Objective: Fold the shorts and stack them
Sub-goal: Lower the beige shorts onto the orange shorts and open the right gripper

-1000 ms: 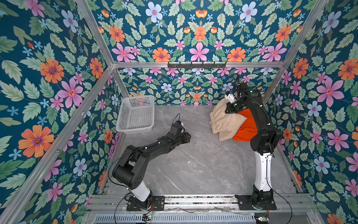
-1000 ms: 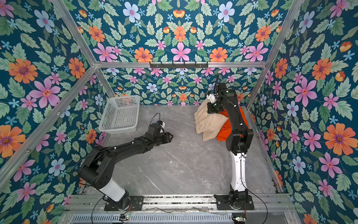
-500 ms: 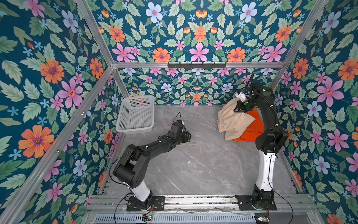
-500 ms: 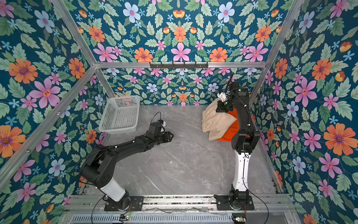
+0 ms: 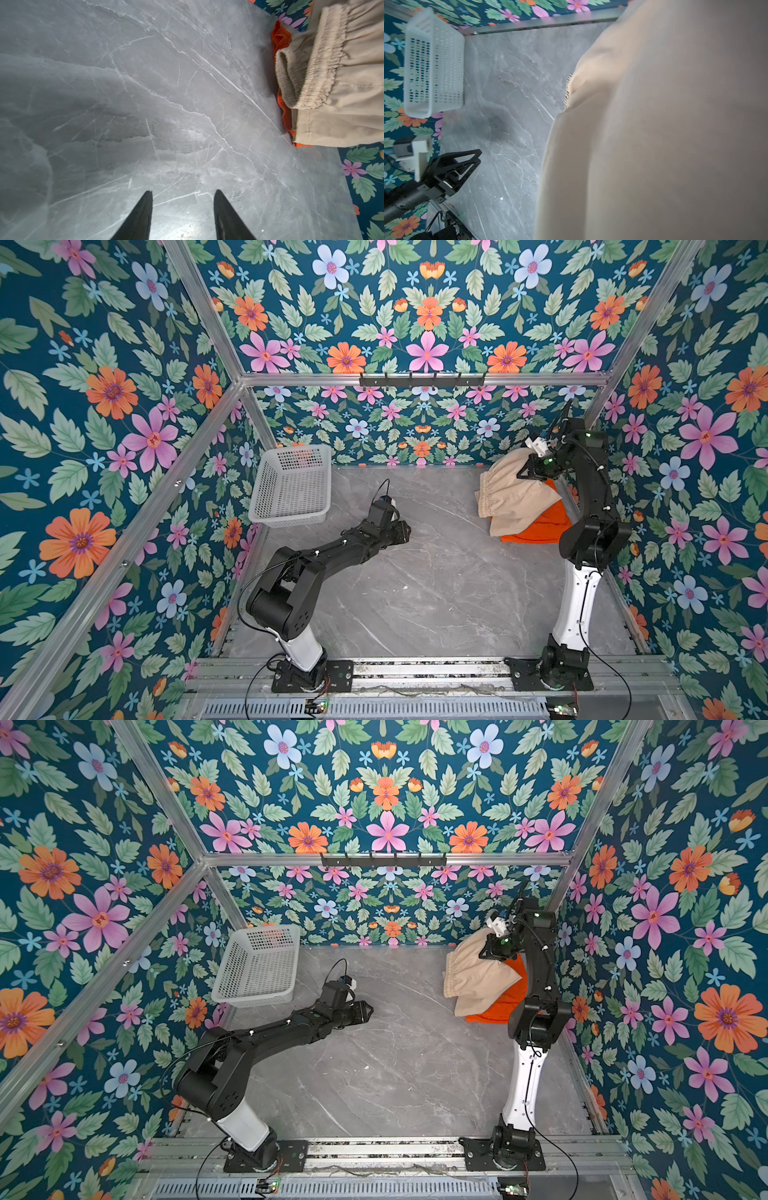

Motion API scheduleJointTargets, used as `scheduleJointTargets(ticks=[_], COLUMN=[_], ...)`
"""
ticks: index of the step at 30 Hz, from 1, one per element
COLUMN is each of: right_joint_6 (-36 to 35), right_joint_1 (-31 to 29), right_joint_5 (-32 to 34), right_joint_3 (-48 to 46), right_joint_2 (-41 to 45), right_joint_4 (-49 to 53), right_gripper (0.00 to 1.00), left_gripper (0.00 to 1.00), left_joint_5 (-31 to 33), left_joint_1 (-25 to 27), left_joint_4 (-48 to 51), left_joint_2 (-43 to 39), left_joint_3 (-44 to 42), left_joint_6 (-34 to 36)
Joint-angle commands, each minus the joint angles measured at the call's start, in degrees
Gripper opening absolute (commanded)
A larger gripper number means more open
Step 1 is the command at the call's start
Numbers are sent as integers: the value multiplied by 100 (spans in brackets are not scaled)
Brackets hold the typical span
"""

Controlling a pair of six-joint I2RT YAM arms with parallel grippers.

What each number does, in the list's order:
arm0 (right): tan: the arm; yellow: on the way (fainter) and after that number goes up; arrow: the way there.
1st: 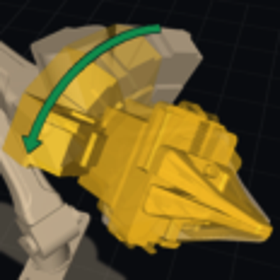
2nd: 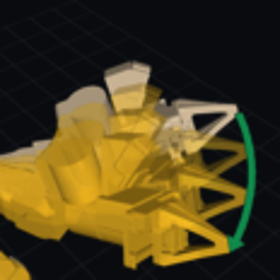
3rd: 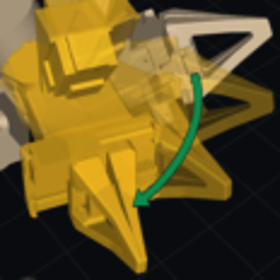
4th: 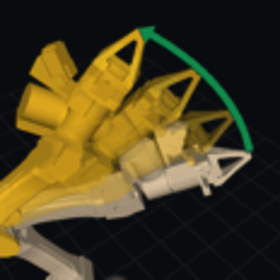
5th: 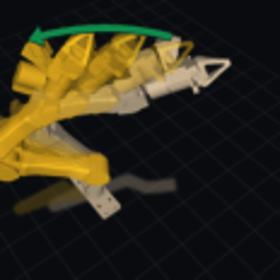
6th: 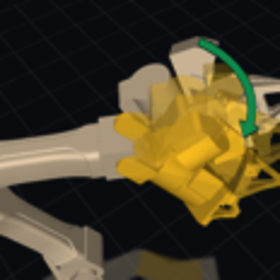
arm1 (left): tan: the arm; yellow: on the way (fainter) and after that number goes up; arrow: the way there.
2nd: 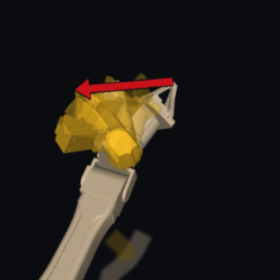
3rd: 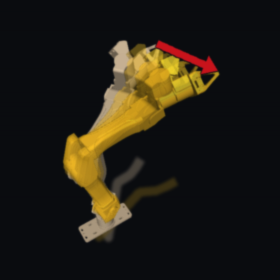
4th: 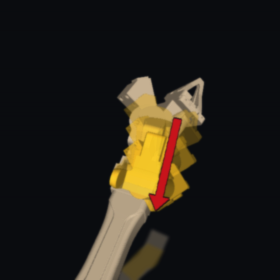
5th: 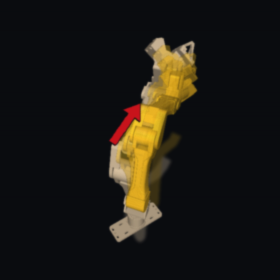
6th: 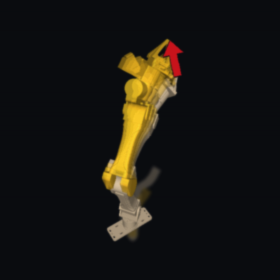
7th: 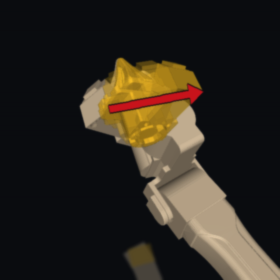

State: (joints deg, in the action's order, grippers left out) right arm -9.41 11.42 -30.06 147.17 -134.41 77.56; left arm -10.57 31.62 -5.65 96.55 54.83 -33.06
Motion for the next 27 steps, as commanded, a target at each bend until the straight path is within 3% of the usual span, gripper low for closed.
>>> scheduleJointTargets(ticks=[1,2,6,8,11,17,23,27], right_joint_6=[296,381,732,806,880,817,1130,1488], right_joint_1=[333,427,580,581,569,546,542,541], right_joint_5=[419,509,1677,2131,2601,2999,1119,653], right_joint_3=[-89,-70,-31,-5,-7,-390,-3155,-3993], right_joint_2=[-318,-449,-824,-841,-625,391,2008,1854], right_joint_4=[-158,-206,-558,-711,-835,-1126,-3139,-3782], right_gripper=[16,18,55,67,78,79,74,72], left_gripper=[50,50,50,50,50,50,50,50], left_joint_5=[50,48,79,85,119,139,202,306], left_joint_1=[-1,2,2,4,2,2,2,3], left_joint_4=[11,17,46,89,132,173,41,-15], left_joint_2=[38,39,66,80,66,56,-1,-120], left_joint_3=[45,46,63,97,133,245,287,250], left_joint_6=[14,2,-8,-8,-16,-25,-43,-45])
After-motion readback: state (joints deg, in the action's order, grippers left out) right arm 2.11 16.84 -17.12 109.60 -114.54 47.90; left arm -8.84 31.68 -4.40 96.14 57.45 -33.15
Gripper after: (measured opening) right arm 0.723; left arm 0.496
